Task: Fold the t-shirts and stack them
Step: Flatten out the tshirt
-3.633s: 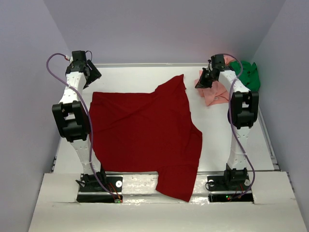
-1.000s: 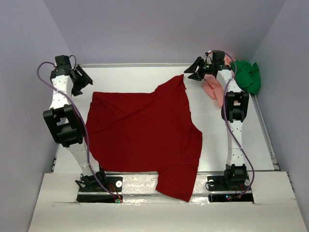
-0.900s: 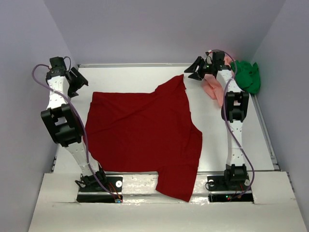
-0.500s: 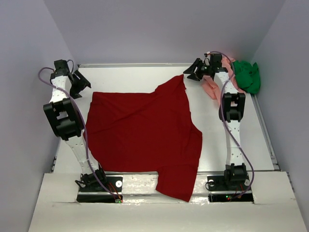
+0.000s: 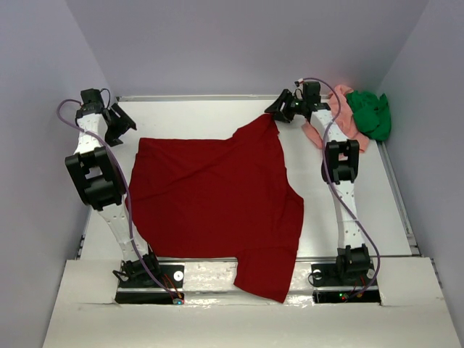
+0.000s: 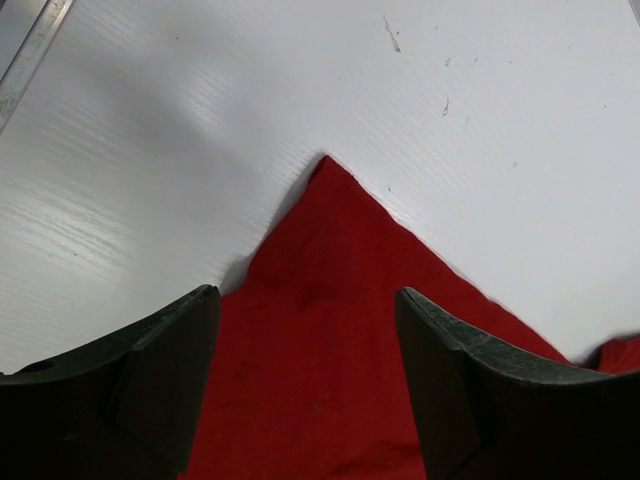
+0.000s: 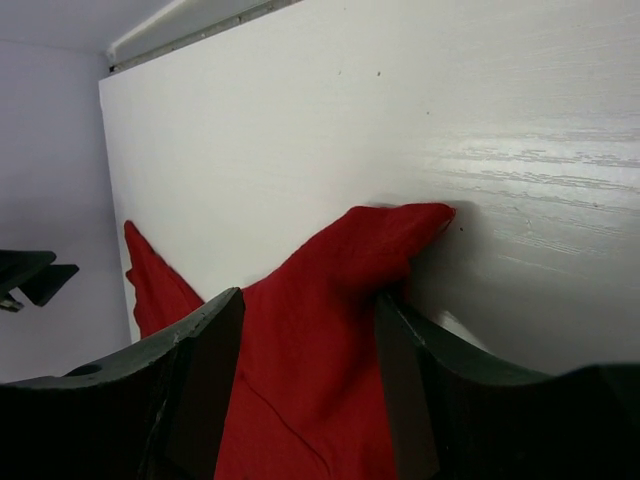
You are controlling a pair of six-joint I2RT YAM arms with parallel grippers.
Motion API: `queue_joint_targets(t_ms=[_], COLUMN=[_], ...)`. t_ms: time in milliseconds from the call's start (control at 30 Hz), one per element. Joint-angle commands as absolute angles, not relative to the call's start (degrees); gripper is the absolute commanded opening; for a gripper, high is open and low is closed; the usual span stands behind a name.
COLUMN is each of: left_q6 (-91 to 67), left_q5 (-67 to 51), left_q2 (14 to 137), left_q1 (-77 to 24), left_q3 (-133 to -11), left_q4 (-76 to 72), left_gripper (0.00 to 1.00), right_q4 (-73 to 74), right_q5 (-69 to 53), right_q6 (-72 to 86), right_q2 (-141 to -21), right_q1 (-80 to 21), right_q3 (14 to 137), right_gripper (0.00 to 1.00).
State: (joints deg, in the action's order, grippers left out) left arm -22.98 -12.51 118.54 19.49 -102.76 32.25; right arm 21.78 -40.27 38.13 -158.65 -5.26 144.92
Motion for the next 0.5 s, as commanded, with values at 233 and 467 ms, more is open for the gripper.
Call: queue_joint_targets(t_ms=[233, 467], left_q6=[-21.8, -21.5], left_q5=[-14.1, -13.9], left_q2=[117.1, 117.2], left_q1=[19.4, 19.4], left_q3=[-106.8, -106.4], left_q4=[32.5, 32.5], left_gripper=[0.80, 0.80], right_q4=[17.8, 19.8], right_q5=[-36.2, -34.7], right_q6=[34.8, 34.2], right_q2=[-156.6, -157.8], right_q1=[-4.4, -2.7], right_q3=[146.2, 149.1], right_gripper=[0.60, 0.60])
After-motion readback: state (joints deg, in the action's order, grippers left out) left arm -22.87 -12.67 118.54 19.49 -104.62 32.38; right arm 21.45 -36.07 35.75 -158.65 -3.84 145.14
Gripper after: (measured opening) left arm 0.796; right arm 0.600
